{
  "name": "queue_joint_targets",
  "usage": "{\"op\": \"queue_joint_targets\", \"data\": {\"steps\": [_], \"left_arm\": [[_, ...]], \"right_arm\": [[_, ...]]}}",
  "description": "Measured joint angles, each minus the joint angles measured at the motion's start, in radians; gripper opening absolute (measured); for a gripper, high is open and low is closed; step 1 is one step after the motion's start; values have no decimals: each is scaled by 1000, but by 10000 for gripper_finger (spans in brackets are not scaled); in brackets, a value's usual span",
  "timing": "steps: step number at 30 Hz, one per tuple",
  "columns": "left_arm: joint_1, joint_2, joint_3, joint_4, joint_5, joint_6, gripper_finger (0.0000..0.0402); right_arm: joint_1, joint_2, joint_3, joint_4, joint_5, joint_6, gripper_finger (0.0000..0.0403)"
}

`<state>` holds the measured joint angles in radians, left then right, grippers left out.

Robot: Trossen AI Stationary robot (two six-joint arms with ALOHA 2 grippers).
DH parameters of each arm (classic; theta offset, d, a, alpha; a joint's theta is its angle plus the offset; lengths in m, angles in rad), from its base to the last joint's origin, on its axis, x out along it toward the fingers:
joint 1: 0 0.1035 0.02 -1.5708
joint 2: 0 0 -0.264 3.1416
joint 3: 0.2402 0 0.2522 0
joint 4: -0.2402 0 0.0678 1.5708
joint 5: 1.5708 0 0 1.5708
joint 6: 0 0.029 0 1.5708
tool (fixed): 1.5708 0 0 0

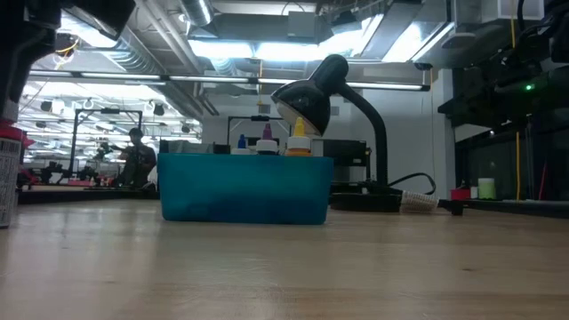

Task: Pick & Place food coloring
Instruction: Put the large red food coloring bottle into the blue bin

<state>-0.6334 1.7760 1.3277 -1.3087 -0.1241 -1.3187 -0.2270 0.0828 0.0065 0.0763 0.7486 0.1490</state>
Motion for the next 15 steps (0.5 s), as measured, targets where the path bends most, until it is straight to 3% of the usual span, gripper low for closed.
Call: {"op": "queue_joint_targets", "data": {"steps": [15], "left_arm": [[0, -3, 2, -4, 4, -12, 117]], "right_arm": [[0, 0, 0, 0, 0, 0, 244]]}}
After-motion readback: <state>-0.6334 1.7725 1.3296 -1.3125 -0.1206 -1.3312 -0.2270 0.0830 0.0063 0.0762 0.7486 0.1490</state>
